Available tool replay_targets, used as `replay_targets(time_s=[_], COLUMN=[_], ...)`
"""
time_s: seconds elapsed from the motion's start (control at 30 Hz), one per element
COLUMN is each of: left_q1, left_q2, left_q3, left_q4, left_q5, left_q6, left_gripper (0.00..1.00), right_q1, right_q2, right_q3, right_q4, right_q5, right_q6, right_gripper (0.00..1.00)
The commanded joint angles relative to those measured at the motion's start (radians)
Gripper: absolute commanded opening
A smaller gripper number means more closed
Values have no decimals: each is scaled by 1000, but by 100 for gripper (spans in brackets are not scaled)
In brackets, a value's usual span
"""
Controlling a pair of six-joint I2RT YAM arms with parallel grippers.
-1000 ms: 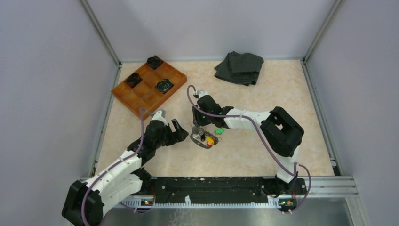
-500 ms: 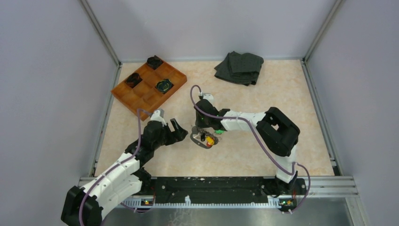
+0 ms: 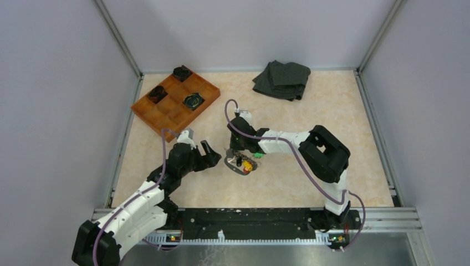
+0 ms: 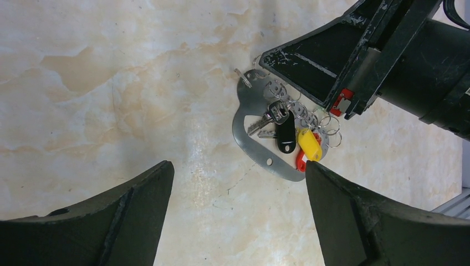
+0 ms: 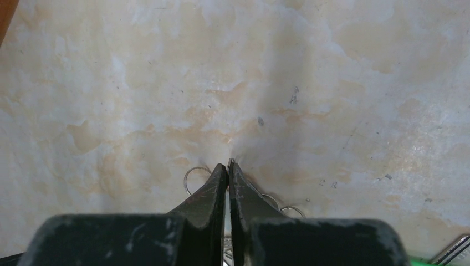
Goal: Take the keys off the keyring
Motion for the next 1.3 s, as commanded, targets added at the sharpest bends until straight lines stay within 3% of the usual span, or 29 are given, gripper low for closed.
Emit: replay_targets(time_s=[0.0, 0.3, 0.73, 0.9, 1.1, 1.27], left_q1=[5, 6, 1, 1, 0, 2], left_q2=[-29, -72, -68, -92, -140, -126], left_q3=[-24, -84, -125, -116, -131, -123], left_q4=[78, 431, 738, 765, 928, 1063], left_q5=[26, 165, 362, 335, 300, 465], left_q6=[36, 142, 306, 395, 470, 494], left_gripper=[94, 88, 78, 77, 79, 79], right_q1=[4, -28, -44, -50, -51, -51], right_q2=[-57, -268, -588, -661, -723, -782], right_q3=[3, -150, -271, -259, -167, -115], right_q4=[36, 172, 149, 152, 58, -4], right_q5=[-16, -240, -199, -205, -210, -210], right_q6=[11, -17, -11, 9, -61, -103], right_gripper=[0, 0, 0, 0, 0, 0])
